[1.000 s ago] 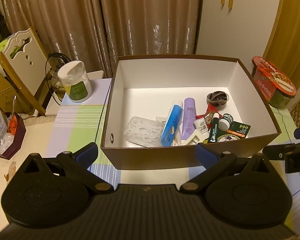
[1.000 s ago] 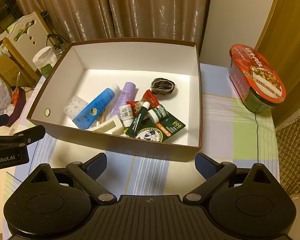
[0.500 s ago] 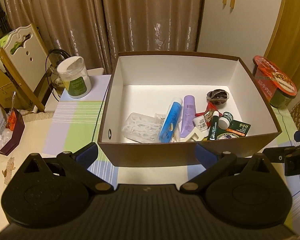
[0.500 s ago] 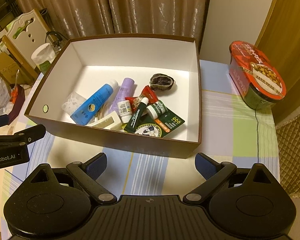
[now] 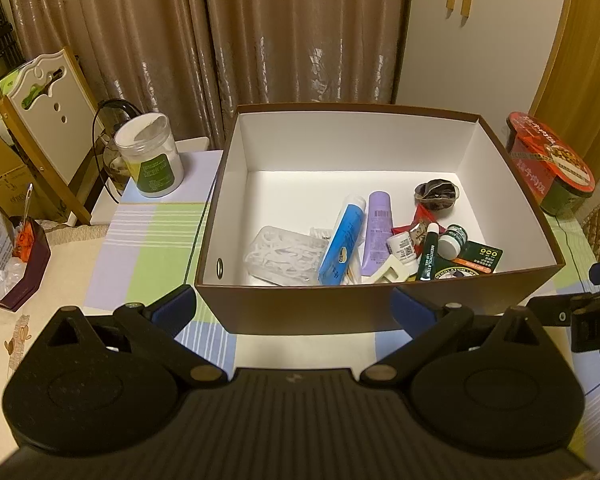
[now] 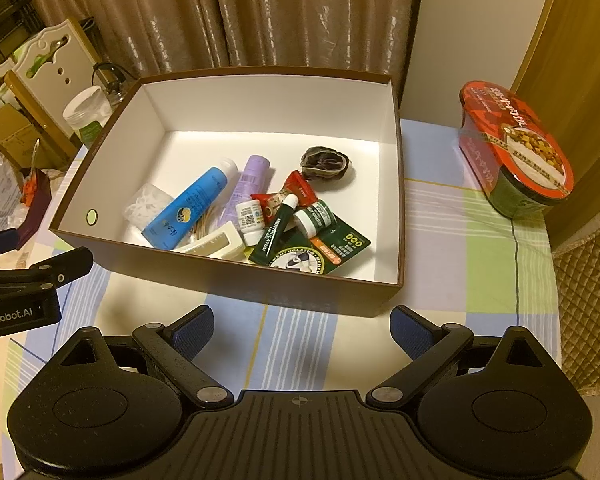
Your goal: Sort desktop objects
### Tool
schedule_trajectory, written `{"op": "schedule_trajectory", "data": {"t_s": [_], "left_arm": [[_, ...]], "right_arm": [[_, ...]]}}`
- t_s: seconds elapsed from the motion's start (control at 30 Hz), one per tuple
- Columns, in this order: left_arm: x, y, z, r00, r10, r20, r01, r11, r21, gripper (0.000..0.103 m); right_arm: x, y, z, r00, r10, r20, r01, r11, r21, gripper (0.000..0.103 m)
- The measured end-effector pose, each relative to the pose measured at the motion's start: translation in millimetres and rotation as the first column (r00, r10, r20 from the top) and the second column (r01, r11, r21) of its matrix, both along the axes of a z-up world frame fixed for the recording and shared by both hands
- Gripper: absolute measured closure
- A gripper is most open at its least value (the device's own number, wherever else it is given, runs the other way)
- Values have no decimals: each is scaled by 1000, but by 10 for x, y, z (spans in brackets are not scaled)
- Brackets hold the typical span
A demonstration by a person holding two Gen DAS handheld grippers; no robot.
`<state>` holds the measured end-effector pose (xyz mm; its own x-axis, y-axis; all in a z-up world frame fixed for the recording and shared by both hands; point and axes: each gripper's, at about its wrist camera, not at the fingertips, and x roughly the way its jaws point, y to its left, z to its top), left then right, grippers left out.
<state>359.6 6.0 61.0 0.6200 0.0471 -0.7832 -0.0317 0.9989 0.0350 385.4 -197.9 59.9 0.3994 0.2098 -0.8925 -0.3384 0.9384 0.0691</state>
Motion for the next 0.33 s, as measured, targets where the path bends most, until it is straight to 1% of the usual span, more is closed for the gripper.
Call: {"op": "schedule_trajectory", "data": {"t_s": [0.2, 0.33], "left_arm": [[5, 7, -11, 1000, -6, 1, 6, 1000, -1, 1], [-12, 9, -18, 1000, -15, 16, 15, 1000, 0, 1]], "right_arm": [[-5, 1, -8, 1000, -2, -2, 2, 1000, -2, 6], [-10, 2, -16, 1000, -4, -3, 4, 1000, -3, 6]]}}
